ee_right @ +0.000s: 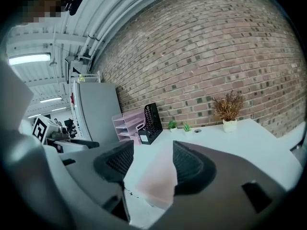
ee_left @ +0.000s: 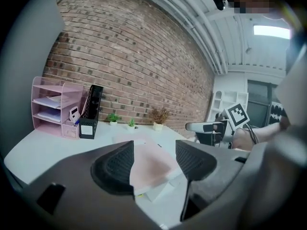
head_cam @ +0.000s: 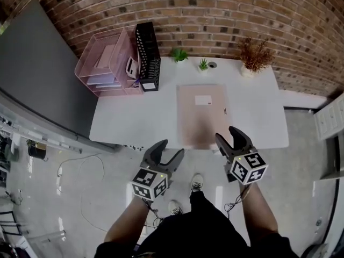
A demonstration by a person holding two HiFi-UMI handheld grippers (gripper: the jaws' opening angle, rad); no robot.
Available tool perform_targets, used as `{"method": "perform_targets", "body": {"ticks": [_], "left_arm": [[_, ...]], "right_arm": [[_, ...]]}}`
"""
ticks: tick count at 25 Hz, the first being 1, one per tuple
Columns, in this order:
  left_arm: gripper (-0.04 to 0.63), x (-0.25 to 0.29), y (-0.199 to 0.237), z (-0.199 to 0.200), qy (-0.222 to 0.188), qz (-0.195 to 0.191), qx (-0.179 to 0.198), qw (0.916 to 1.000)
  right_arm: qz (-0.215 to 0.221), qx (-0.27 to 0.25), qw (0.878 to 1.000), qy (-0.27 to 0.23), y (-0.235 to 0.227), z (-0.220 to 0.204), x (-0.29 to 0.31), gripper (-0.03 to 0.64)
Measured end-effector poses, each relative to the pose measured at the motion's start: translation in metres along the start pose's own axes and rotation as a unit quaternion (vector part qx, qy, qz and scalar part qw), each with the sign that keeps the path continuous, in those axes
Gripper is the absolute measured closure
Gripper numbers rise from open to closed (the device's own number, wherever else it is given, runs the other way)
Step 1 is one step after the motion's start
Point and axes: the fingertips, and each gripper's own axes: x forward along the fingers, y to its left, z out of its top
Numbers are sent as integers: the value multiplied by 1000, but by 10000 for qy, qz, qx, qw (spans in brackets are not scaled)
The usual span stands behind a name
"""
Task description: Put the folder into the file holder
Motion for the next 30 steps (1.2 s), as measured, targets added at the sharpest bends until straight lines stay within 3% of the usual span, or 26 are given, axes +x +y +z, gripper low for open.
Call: {"method": "perform_targets", "body": {"ticks": [16, 30], "left_arm": [[333, 105, 42, -25, 574, 418, -441, 9965], [325, 140, 66, -74, 1271, 769, -594, 9871]], "right_arm": [[7, 728, 9938, 845, -107, -46, 74, 350], [-63, 1471, 9779, 1487, -151, -110, 90, 342]]}}
